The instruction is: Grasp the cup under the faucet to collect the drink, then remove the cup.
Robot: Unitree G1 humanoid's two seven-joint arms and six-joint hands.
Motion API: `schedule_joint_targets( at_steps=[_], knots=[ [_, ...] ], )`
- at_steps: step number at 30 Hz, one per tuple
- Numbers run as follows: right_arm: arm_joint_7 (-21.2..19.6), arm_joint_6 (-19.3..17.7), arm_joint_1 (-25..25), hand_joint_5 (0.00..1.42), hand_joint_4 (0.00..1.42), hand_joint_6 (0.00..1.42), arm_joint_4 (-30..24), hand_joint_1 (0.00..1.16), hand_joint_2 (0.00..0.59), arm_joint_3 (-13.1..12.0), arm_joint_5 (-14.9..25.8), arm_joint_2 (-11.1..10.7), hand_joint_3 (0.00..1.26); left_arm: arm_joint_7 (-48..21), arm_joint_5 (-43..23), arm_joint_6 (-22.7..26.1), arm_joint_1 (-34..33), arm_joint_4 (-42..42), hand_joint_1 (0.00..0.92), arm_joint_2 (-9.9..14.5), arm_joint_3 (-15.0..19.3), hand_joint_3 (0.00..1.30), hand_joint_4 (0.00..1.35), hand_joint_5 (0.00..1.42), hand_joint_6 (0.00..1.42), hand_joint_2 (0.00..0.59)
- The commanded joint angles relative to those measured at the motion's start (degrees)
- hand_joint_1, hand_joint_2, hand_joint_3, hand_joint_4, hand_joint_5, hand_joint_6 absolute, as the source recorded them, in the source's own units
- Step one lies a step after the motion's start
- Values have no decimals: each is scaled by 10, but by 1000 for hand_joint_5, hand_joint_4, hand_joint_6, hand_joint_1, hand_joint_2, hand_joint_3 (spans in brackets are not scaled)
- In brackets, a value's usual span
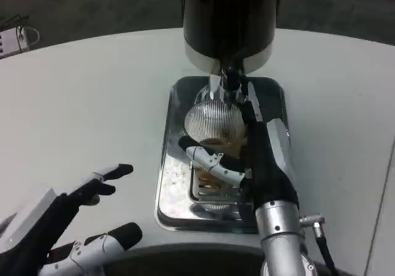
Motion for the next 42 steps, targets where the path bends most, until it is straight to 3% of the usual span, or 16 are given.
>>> schedule_joint_targets(
  at_steps=[1,24,34,42],
  knots=[
    [-4,-8,10,97,0,48,4,792,207,-3,0,-1,0,-7,0,2,-1,10,0,7,-11,201,146,223,254,58],
    [20,-12,16,110,2,48,1,792,207,-9,6,-18,0,-11,2,23,-34,30,0,17,-48,201,151,223,268,56],
    [16,-1,6,129,20,48,15,792,207,-3,-6,-13,0,-12,2,27,-34,32,0,20,-49,201,155,230,273,52],
    [-7,21,-2,216,105,132,27,800,217,6,-27,2,0,-13,-4,25,-27,31,0,24,-42,201,162,234,275,52]
  ],
)
